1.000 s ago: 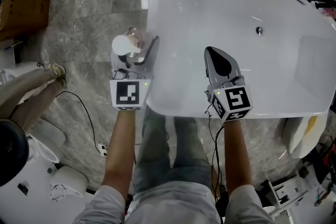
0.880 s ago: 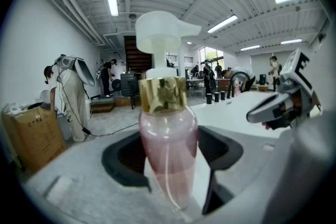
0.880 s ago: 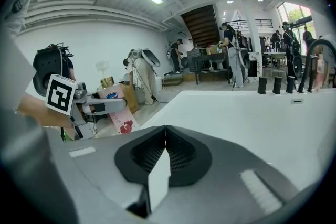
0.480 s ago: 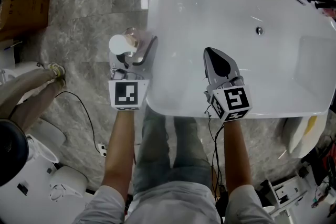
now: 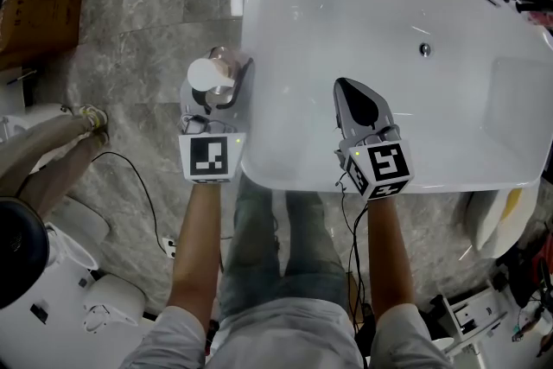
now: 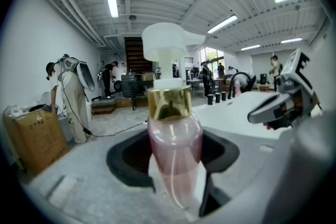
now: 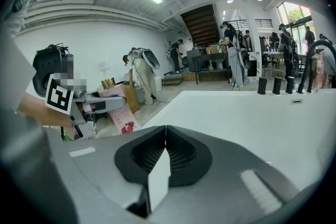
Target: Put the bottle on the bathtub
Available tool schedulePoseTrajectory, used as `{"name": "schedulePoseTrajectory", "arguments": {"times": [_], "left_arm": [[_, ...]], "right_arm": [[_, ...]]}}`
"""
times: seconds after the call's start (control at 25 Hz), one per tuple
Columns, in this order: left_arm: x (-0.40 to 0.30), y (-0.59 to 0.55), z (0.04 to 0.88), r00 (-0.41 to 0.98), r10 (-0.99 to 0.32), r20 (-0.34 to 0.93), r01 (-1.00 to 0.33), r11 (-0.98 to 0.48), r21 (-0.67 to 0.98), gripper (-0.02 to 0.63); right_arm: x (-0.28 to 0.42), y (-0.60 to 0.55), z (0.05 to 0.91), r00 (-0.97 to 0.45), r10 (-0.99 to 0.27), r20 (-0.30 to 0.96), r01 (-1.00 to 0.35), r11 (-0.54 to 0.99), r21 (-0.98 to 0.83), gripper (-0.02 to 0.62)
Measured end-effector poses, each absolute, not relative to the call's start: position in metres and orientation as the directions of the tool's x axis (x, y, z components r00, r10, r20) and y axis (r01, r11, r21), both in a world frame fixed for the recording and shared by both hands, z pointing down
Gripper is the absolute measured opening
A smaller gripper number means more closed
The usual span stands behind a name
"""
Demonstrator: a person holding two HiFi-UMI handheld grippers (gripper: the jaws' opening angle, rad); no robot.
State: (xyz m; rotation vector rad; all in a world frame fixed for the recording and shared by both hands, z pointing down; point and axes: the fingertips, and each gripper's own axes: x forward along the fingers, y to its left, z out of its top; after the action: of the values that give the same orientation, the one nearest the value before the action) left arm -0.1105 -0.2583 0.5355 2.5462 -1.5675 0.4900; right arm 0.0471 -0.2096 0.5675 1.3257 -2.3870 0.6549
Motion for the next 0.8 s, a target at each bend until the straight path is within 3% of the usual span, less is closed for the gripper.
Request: {"name": "schedulePoseTrajectory", "arguments": {"times": [0.8], "left_arm": [[-0.1082, -0.2577, 0.5359, 0.420, -0.838, 0.348, -0.877, -0.473, -0.082, 0.234]], "right_arm": [[0.0445, -0.2112, 0.5646, -0.511, -0.706, 0.490, -0.858, 0.456, -0.238, 0.003]]}}
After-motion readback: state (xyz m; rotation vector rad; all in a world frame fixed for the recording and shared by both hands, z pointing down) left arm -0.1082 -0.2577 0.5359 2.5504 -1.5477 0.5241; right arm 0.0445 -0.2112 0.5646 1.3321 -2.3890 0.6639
